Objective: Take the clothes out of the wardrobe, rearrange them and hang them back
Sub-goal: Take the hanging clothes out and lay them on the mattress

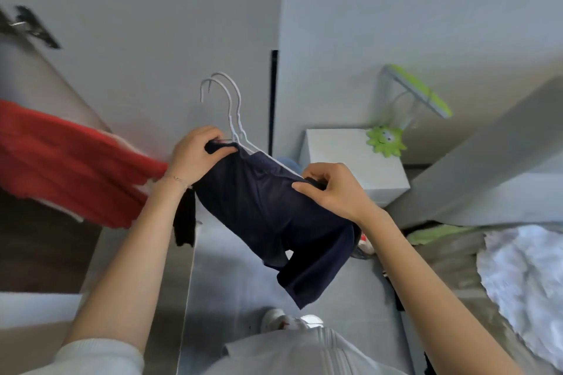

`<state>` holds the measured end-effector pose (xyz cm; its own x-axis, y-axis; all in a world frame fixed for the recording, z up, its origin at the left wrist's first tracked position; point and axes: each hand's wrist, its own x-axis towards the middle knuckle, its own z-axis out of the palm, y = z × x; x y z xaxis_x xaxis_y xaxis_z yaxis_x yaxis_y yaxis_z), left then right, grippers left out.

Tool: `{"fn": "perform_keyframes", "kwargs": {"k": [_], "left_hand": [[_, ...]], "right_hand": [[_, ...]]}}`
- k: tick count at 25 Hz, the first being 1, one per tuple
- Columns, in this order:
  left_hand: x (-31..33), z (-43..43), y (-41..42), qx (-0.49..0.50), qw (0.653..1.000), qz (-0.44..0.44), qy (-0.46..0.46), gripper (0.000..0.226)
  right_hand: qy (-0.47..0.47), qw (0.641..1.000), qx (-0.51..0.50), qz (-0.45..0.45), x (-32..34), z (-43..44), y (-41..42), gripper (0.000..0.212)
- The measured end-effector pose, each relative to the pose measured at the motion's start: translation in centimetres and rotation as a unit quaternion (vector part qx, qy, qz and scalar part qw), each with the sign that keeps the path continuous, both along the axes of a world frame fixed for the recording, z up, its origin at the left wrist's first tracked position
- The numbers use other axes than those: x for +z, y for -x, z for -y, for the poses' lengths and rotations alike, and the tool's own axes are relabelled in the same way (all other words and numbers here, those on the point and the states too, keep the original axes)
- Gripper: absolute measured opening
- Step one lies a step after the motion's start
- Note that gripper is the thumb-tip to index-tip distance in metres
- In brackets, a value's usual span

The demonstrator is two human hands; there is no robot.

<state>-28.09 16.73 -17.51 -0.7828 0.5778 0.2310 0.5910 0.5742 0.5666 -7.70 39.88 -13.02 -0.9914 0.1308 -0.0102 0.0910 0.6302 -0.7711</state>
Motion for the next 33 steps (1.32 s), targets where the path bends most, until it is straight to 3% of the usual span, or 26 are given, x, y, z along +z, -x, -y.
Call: {"fn": "perform_keyframes", "kwargs": {"k": [3,6,13,19,33], "left_hand": [[-0.1,-6.3,-2.9,-0.005,0.999,-0.022,-0.024,0.047],[0.3,-12.5,-6.5,-0.035,0.998,0.011,-0.058,0.05],[0.9,-27.3,-17.9,-0.163,0.985,0.038,-0.038,0.05],[0.9,-39.7,-28.9,-0.263,0.963,0.05,-0.042,0.051],[2.9,-69.6,-45.5,-0.466,0.879,0.086,-0.052,0.06]], "right_hand": [[-0.05,0.996,-0.073,-0.001,0.1,-3.9,-4.3,0.03],[-0.071,0.983,-0.171,-0.004,-0.2,-7.2,-9.0,0.033],[-0.086,0.924,-0.372,-0.009,-1.5,-14.7,-23.5,0.059],[-0.065,0.879,-0.472,-0.007,-1.3,-21.6,-36.0,0.052],[-0.083,0.718,-0.692,0.002,-0.9,-39.8,-51.2,0.051]]}}
